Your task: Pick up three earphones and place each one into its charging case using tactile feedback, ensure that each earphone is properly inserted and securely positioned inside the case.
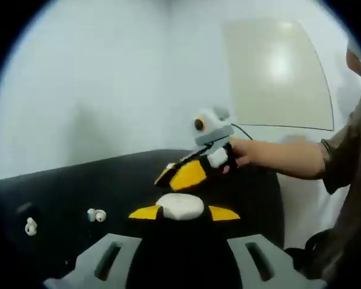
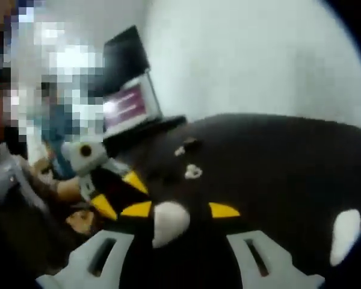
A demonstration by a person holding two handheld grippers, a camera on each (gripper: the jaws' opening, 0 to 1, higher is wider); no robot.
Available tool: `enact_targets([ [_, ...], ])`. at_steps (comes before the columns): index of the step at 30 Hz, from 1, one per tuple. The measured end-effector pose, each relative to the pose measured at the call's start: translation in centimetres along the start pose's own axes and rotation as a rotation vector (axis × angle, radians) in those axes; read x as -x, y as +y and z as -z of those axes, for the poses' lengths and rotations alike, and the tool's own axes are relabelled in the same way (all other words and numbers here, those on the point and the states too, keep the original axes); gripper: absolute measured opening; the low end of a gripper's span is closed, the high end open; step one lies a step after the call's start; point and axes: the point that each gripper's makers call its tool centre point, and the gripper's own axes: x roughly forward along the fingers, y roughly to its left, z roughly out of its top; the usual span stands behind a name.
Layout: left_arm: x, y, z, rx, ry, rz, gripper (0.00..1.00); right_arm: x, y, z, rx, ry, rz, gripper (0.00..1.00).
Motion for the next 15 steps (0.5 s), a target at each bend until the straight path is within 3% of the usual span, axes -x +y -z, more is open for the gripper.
enact_targets([
  [3, -0.2, -0.4, 0.5, -0.023, 0.028, 0.009, 0.28, -0.9, 0.8, 1.4, -0.001, 0.138, -0.053, 0.41],
  [5, -0.4, -0.6, 0.7, -0.033, 0.039, 0.018, 0.28, -1.6, 1.3, 1.7, 0.028, 0.176, -0.063, 0.44],
  [7, -0.4, -0.5, 0.8, -0.034, 0.048, 0.019, 0.28, -1.9, 1.8, 1.5, 0.03, 0.195, -0.062, 0.4],
  [8, -0.3, -0.5, 0.8, -0.034, 0.049, 0.02, 0.28, -1.9, 1.4, 1.5, 0.018, 0.218, -0.029, 0.4],
  [11, -0.1, -0.5, 0.8, -0.034, 0.048, 0.016, 0.29, -1.9, 1.3, 1.5, -0.033, 0.211, 0.04, 0.39],
  [15, -0.3, -0.3, 0.9, -0.051, 0.053, 0.01, 0.3, -1.0, 1.1, 1.7, -0.087, 0.132, 0.173, 0.39],
])
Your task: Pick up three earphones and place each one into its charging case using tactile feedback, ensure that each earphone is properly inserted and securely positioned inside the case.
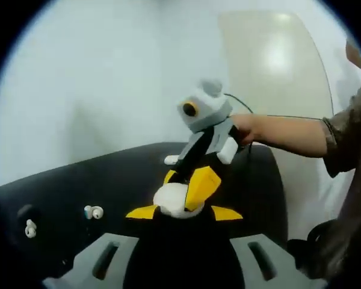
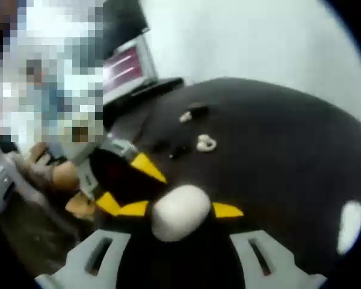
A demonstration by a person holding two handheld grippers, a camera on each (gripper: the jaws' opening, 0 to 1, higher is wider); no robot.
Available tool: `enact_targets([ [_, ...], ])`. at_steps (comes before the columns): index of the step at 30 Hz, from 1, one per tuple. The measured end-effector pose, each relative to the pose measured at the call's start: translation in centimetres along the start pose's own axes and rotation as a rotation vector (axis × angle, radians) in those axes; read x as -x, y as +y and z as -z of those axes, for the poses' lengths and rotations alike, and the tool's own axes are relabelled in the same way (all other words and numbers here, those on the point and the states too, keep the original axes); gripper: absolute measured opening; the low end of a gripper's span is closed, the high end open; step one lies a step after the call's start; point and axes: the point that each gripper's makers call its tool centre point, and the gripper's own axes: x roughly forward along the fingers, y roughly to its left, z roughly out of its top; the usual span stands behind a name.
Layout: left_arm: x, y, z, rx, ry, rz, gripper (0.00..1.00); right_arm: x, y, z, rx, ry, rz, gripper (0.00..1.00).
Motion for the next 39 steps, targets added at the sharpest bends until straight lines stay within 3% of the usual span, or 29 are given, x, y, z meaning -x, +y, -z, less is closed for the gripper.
enact_targets([
  [3, 0.0, 0.0, -0.1, -0.004, -0.005, 0.003, 0.3, 1.0, 0.2, 0.2, 0.02, -0.052, 0.041, 0.4],
  [9, 0.0, 0.1, -0.1, -0.009, -0.004, 0.002, 0.3, 2.8, -0.6, 1.5, 0.181, 0.045, 0.077, 0.41],
  [11, 0.0, 0.1, 0.0, -0.012, -0.001, 0.0, 0.3, 3.1, -0.6, 1.3, 0.19, 0.04, 0.059, 0.42],
  [14, 0.0, 0.1, 0.1, -0.017, 0.002, -0.001, 0.3, 3.1, -0.1, 0.3, 0.276, -0.01, 0.016, 0.47],
  [17, 0.1, 0.2, 0.1, -0.013, 0.002, 0.001, 0.3, 2.8, -0.4, 0.7, 0.292, 0.013, 0.006, 0.5],
  [22, 0.2, 0.1, -0.1, -0.015, -0.01, 0.009, 0.3, 2.7, -0.4, 2.0, 0.246, 0.053, 0.007, 0.44],
  [25, 0.2, 0.1, -0.1, -0.023, -0.008, 0.008, 0.3, 3.3, 0.6, 2.8, 0.269, 0.064, -0.013, 0.44],
  [28, 0.2, 0.2, -0.1, -0.024, -0.01, 0.006, 0.3, 4.0, 2.9, 3.6, 0.268, 0.073, -0.096, 0.42],
  [30, 0.3, 0.1, -0.2, -0.024, -0.014, 0.006, 0.3, 4.3, 4.5, 3.8, 0.201, 0.06, -0.16, 0.4],
  [33, 0.2, 0.1, 0.0, -0.023, -0.004, 0.006, 0.3, 4.4, 5.0, 3.7, 0.135, 0.042, -0.198, 0.4],
  [36, 0.1, 0.0, 0.2, -0.019, 0.01, 0.016, 0.3, 4.7, 4.1, 2.9, 0.063, 0.0, -0.192, 0.4],
  [39, 0.1, 0.2, 0.1, 0.013, 0.011, 0.025, 0.27, 4.6, 1.4, 1.2, -0.047, -0.096, -0.105, 0.39],
])
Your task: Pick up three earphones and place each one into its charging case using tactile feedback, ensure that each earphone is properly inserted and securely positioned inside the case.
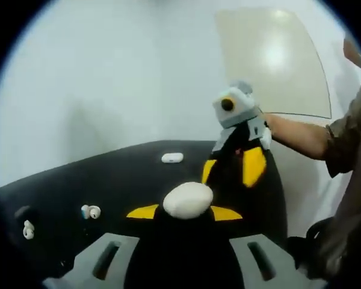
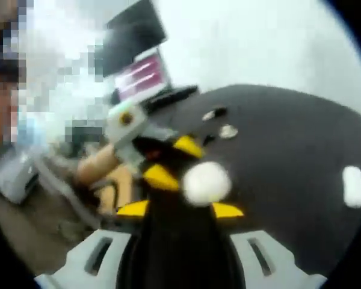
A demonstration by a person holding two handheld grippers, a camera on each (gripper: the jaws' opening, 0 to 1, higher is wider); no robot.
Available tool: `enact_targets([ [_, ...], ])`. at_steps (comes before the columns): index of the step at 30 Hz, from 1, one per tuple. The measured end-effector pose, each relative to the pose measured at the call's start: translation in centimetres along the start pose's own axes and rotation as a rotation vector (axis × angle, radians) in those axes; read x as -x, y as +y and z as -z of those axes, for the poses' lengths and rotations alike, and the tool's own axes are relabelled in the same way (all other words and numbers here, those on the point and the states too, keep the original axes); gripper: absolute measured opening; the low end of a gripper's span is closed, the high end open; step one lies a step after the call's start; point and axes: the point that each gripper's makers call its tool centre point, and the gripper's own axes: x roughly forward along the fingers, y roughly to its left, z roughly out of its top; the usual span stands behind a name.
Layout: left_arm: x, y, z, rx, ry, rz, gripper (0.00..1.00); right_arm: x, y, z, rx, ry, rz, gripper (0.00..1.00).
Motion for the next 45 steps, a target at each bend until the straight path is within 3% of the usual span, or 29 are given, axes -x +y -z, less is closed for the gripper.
enact_targets([
  [4, 0.1, 0.0, 0.1, 0.055, 0.009, 0.033, 0.2, -1.3, -0.9, 0.1, -0.021, -0.016, 0.027, 0.37],
  [7, 0.1, -0.1, 0.0, 0.083, 0.004, 0.051, 0.21, -2.4, -0.9, 0.4, -0.025, -0.009, 0.011, 0.36],
  [11, -0.1, -0.2, 0.6, 0.072, 0.04, 0.056, 0.23, -3.0, -1.0, -0.5, -0.212, -0.057, -0.041, 0.32],
  [12, -0.1, -0.2, 0.6, 0.071, 0.041, 0.055, 0.22, -3.1, -1.5, -0.4, -0.24, -0.056, -0.026, 0.29],
  [13, -0.1, -0.2, 0.6, 0.073, 0.039, 0.052, 0.22, -3.2, -1.2, -0.5, -0.263, -0.065, -0.056, 0.29],
  [14, -0.1, -0.1, 0.6, 0.073, 0.04, 0.052, 0.22, -3.2, -1.2, -0.5, -0.239, -0.062, -0.061, 0.28],
  [19, 0.0, 0.0, 0.4, 0.073, 0.025, 0.045, 0.24, -2.9, 0.3, -1.2, 0.202, -0.112, -0.034, 0.25],
  [22, 0.4, 0.1, -0.5, 0.101, -0.032, 0.054, 0.25, -2.4, 1.1, -1.5, 0.53, -0.103, -0.004, 0.24],
  [23, 0.6, -0.3, -0.9, 0.133, -0.056, 0.084, 0.25, -2.4, 1.5, -1.7, 0.641, -0.103, 0.005, 0.23],
  [26, 0.9, -0.1, -1.1, 0.154, -0.07, 0.101, 0.25, -2.4, 2.2, -1.6, 0.831, -0.091, 0.007, 0.23],
  [28, 0.8, -0.4, -1.2, 0.155, -0.071, 0.11, 0.25, -2.6, 2.5, -1.5, 0.882, -0.1, -0.01, 0.22],
  [31, 0.6, -0.9, -0.8, 0.133, -0.051, 0.119, 0.22, -2.9, 2.2, -1.4, 0.886, -0.119, -0.026, 0.22],
  [33, 0.5, -0.5, -0.7, 0.131, -0.048, 0.105, 0.19, -3.0, 1.8, -1.5, 0.805, -0.153, -0.036, 0.24],
  [35, 0.5, -0.5, -0.7, 0.125, -0.047, 0.103, 0.18, -3.2, 0.8, -0.7, 0.633, -0.119, -0.05, 0.29],
  [36, 0.5, -0.5, -0.7, 0.121, -0.046, 0.1, 0.18, -3.5, 0.4, 0.2, 0.587, -0.064, -0.07, 0.3],
  [38, 0.5, -0.5, -0.7, 0.122, -0.046, 0.101, 0.18, -4.1, -0.3, 1.4, 0.548, -0.02, -0.092, 0.29],
  [39, 0.5, -0.5, -0.7, 0.124, -0.045, 0.102, 0.18, -4.1, 0.5, 0.2, 0.505, -0.1, -0.13, 0.28],
  [42, 0.4, -0.5, -0.6, 0.128, -0.043, 0.105, 0.18, -4.3, 0.5, 0.2, 0.52, -0.058, -0.128, 0.25],
  [45, 0.5, -0.4, -0.7, 0.132, -0.045, 0.106, 0.19, -4.4, 0.8, 0.6, 0.429, -0.052, -0.177, 0.23],
])
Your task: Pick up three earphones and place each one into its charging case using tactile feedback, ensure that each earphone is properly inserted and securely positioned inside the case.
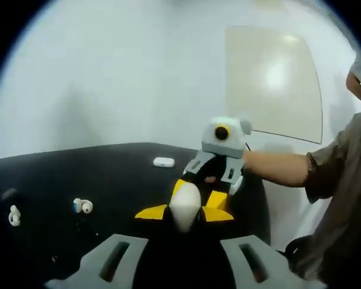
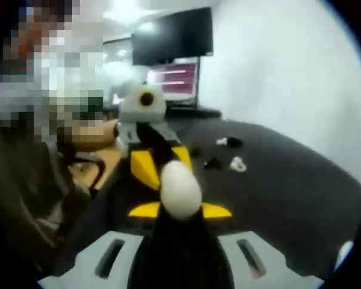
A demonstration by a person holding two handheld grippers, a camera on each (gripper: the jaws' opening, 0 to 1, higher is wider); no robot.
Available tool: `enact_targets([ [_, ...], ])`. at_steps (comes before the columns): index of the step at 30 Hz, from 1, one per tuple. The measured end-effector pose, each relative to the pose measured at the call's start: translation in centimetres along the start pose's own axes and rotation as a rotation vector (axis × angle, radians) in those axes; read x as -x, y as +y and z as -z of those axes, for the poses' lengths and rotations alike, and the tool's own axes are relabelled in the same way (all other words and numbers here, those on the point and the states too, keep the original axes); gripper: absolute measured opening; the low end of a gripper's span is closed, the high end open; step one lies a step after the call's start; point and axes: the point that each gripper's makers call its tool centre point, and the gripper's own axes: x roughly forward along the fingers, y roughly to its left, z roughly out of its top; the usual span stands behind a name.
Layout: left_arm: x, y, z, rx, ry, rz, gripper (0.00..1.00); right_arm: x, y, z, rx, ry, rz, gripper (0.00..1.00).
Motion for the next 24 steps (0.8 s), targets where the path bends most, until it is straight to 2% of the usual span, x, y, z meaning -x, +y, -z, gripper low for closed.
enact_targets([
  [3, 0.0, 0.0, -0.1, -0.018, -0.006, -0.003, 0.21, 0.1, 0.5, 0.0, -0.003, -0.024, -0.008, 0.21],
  [4, 0.0, -0.2, -0.1, -0.027, -0.008, 0.001, 0.21, 0.1, 0.6, 0.0, 0.03, -0.027, -0.001, 0.21],
  [5, 0.1, -0.4, -0.3, -0.038, -0.018, 0.013, 0.21, 0.1, 0.9, 0.0, 0.051, -0.029, 0.001, 0.21],
  [7, 0.2, -1.4, -0.6, -0.038, -0.031, 0.078, 0.26, 0.3, 1.0, 0.1, 0.049, -0.029, -0.005, 0.21],
  [9, 0.4, -1.7, -0.5, -0.058, -0.019, 0.105, 0.3, 0.5, 1.0, 0.1, 0.042, -0.034, -0.012, 0.2],
  [12, 0.7, -1.2, -0.4, -0.154, 0.035, 0.09, 0.31, 0.6, 1.1, 0.1, 0.045, -0.038, -0.015, 0.2],
  [15, 1.0, -1.0, -1.4, -0.19, 0.048, 0.105, 0.32, 0.8, 1.0, 0.0, 0.043, -0.046, -0.011, 0.2],
  [17, 1.2, -0.8, -2.4, -0.185, 0.047, 0.139, 0.32, 0.7, 0.9, 0.0, 0.055, -0.047, -0.003, 0.2],
  [19, 1.0, -0.4, -2.6, -0.172, 0.059, 0.148, 0.31, 0.7, 0.9, 0.0, 0.059, -0.048, -0.001, 0.2],
  [20, 0.9, -0.2, -2.5, -0.176, 0.076, 0.145, 0.31, 0.7, 0.9, 0.0, 0.062, -0.048, 0.0, 0.2],
  [22, 0.5, 0.2, -1.3, -0.21, 0.152, 0.141, 0.31, 0.8, 0.7, 0.0, 0.065, -0.049, 0.003, 0.2],
  [24, 0.1, -0.1, -0.3, -0.225, 0.201, 0.163, 0.31, 0.8, 0.7, 0.0, 0.068, -0.048, 0.003, 0.2],
])
